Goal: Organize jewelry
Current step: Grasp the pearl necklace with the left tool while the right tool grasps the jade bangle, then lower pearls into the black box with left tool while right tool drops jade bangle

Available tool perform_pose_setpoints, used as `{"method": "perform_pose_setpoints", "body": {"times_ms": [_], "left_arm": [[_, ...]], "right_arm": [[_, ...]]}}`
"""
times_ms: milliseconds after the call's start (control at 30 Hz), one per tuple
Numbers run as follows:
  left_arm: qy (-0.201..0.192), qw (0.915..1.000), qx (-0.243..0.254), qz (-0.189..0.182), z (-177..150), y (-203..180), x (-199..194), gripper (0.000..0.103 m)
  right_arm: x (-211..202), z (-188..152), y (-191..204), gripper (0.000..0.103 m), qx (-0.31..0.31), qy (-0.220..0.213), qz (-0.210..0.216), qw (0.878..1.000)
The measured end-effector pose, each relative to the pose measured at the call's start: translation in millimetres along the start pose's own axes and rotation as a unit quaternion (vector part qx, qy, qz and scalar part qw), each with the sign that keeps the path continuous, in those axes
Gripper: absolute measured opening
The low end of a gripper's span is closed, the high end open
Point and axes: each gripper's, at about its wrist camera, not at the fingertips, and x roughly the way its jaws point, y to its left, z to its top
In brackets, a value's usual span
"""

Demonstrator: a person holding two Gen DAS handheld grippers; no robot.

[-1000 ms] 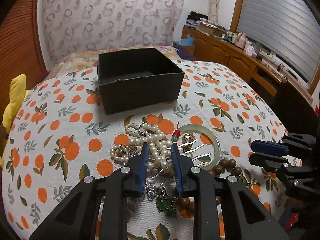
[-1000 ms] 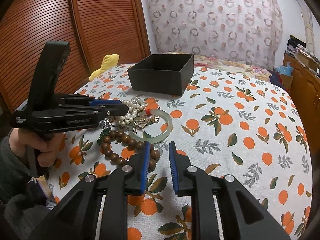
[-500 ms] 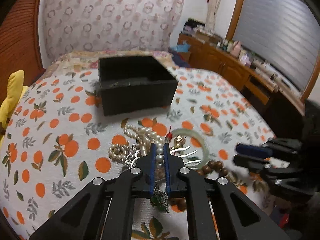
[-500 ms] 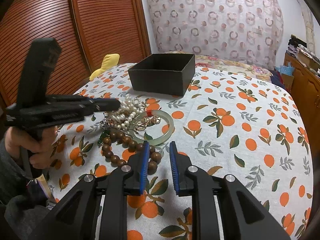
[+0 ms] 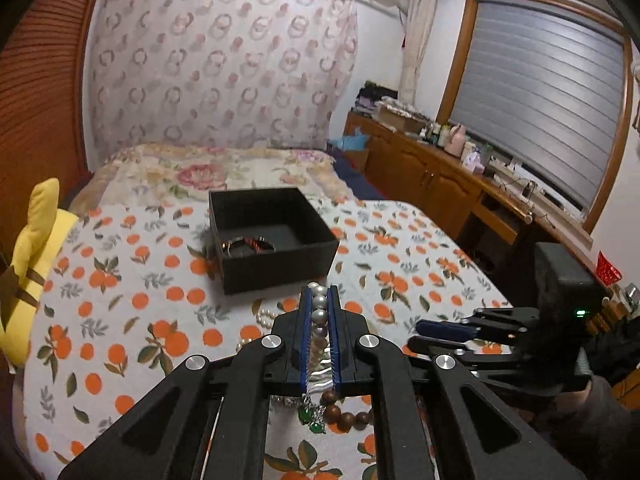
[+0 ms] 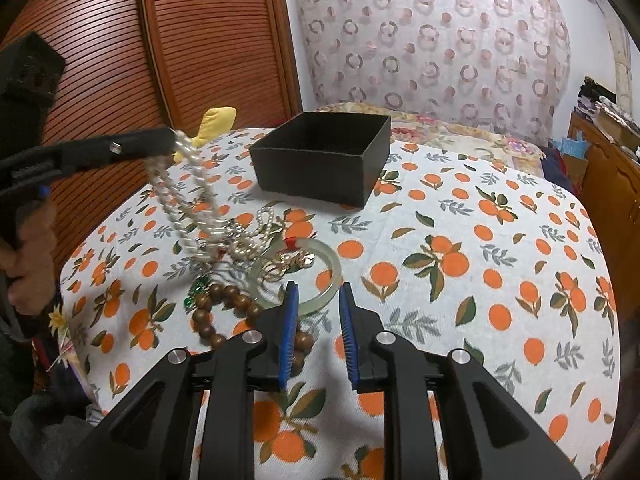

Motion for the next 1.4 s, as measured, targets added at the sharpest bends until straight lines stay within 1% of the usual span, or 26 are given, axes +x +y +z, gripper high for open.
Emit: {"method": "perform_pose_setpoints", "body": {"times_ms": [167,300,467,633,733,767,800,833,867,967,1167,1400], "left_arm": [[-0.02,0.9998,0.009,0.002,13.0,-4.1,-13.1,0.007],[-0.031,0.9994,0.013,0.005,21.0,-3.6,-20.3,0.007],[-0.037,0.9991,0.017,0.012,26.3,-2.1,-22.4,0.007],[-0.037,0.9991,0.016,0.017,26.5,0.9,-21.5,0.007],[-0.035,0.9992,0.011,0.018,24.6,4.6,-20.7,0.007],[-0.034,0.9992,0.01,0.018,24.2,5.7,-20.4,0.007],[-0.034,0.9992,0.009,0.019,23.8,6.6,-20.1,0.007],[-0.034,0.9992,0.008,0.019,23.4,7.3,-20.1,0.007],[-0.034,0.9992,0.008,0.019,23.3,7.7,-20.2,0.007],[-0.034,0.9992,0.009,0.019,23.5,6.9,-20.5,0.007],[-0.037,0.999,0.011,0.022,24.7,8.1,-20.2,0.007],[-0.043,0.9986,0.017,0.026,35.3,5.8,-19.3,0.007]], "right_arm": [[12.6,10.4,-6.0,0.023,-0.002,0.009,0.001,1.0],[29.5,20.5,-8.6,0.023,-0.007,0.026,0.004,1.0],[50.5,25.3,-8.1,0.023,-0.017,0.056,0.003,0.998],[65.5,24.7,-5.4,0.023,-0.031,0.081,-0.013,0.996],[66.0,24.6,-2.8,0.021,-0.043,0.079,-0.019,0.996],[65.8,24.4,-3.1,0.013,-0.046,0.08,-0.023,0.995],[65.8,24.1,-3.6,0.01,-0.051,0.081,-0.028,0.995],[65.5,24.0,-4.9,0.009,-0.052,0.082,-0.028,0.995],[64.6,24.0,-7.1,0.008,-0.05,0.083,-0.028,0.995],[60.6,24.4,-14.5,0.008,-0.049,0.076,-0.046,0.995],[44.4,29.3,-24.8,0.008,-0.046,0.047,-0.07,0.995],[24.6,46.5,-24.8,0.008,-0.049,0.016,-0.069,0.996]]}}
